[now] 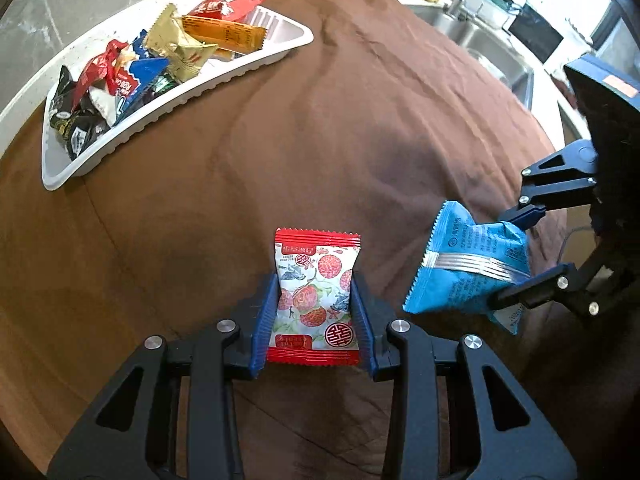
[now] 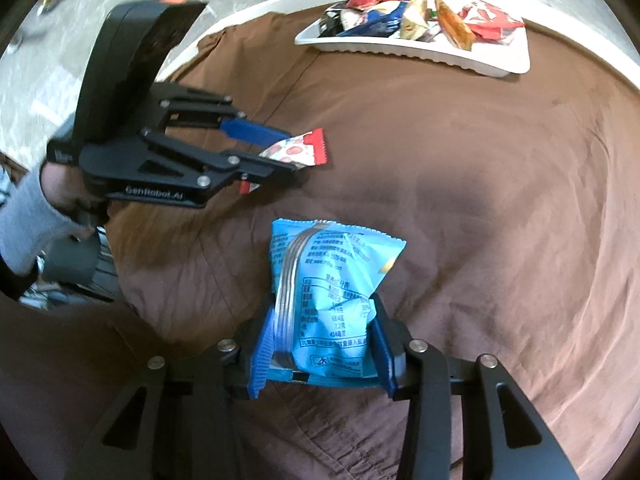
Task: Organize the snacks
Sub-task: 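Grasp the white-and-red candy packet with the left tool while the right tool grasps the blue bag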
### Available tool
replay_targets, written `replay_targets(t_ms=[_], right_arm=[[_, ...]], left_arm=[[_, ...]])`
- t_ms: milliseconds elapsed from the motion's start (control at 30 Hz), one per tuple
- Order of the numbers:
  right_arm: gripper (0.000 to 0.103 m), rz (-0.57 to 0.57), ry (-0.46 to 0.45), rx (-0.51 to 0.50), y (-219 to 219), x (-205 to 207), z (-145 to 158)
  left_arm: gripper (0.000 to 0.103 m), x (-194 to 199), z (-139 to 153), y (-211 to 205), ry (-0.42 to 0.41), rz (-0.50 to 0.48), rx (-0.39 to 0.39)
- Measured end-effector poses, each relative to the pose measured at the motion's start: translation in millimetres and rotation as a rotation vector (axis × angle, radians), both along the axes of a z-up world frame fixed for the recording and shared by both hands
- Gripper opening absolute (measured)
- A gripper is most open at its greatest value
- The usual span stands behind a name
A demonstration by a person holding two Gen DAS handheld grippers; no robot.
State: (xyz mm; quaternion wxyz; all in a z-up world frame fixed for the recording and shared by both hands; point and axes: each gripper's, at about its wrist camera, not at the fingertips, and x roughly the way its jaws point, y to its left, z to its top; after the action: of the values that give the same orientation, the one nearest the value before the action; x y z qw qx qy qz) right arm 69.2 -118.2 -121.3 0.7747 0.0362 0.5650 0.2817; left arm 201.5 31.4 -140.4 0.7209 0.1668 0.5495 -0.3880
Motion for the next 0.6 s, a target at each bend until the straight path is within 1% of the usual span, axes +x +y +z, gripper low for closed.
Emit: replay_targets(t_ms=[67, 133, 333, 467, 600], right_arm=[[0.046, -0.024, 0.009, 0.036, -5, 1, 2], [0.046, -0.049, 0.010, 0.065, -10, 5, 5], [0.046, -0.115, 0.013, 0.158, -25, 21, 16], [0.046, -0.147, 0.005, 0.190, -33, 30, 22], [0.046, -0.171, -0.003, 0.211, -41, 41, 28]], left_arm=[[0.031, 2, 4, 5, 0.009, 0.016, -0.018], [0.031, 7, 13, 3, 0.021, 0.032, -0.044], [0.031, 23, 33, 19, 0.044, 0.089, -0.115], [0.031, 32, 42, 29, 0.041, 0.123, -0.135], [0.031, 38, 48, 41, 0.064, 0.133, -0.163]])
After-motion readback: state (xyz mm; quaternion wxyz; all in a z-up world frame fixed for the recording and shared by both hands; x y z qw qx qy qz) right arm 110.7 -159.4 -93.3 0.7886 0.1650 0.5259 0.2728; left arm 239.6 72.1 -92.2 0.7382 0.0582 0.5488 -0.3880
